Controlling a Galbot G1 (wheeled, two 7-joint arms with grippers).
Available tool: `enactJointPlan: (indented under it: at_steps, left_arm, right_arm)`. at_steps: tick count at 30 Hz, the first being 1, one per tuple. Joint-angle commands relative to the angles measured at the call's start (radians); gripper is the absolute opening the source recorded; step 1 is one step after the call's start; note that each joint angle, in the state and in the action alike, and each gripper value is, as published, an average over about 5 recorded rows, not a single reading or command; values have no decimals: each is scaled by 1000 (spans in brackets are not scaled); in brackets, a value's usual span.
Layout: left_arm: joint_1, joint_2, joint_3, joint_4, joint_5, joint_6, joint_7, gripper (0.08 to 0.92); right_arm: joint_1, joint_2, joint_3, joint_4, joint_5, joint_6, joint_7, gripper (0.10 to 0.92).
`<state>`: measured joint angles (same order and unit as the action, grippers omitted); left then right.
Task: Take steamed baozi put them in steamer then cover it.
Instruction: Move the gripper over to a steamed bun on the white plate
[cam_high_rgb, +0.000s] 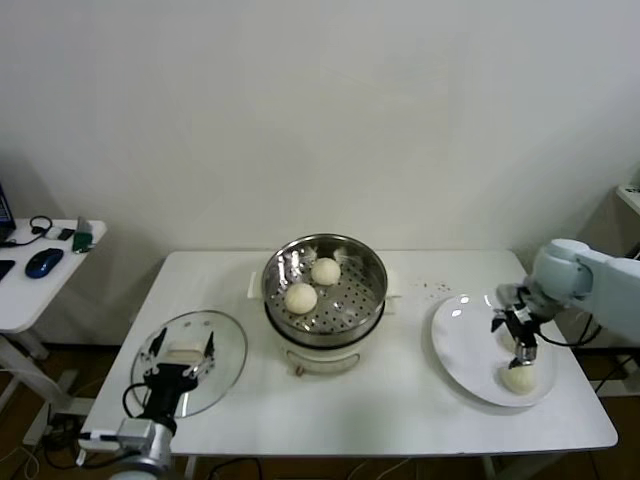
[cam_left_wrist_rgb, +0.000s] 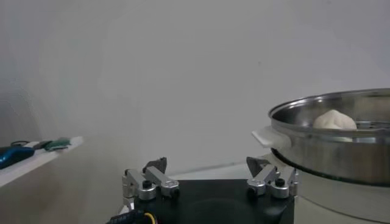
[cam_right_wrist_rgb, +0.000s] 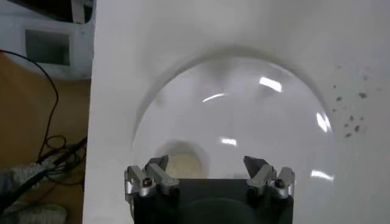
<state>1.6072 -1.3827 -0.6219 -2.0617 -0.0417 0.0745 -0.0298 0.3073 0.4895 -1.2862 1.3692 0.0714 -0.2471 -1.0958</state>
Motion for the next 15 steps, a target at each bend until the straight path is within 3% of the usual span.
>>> enactJointPlan:
  at_steps: [1, 15]
  left_arm:
    - [1, -4, 0, -1, 5, 9, -1, 823]
    - [15, -1, -9, 3, 5, 9, -3, 823]
  right_arm:
    - [-195, -31, 137, -61, -107, 8, -4, 823]
    - [-232, 0, 176, -110, -131, 15, -8, 823]
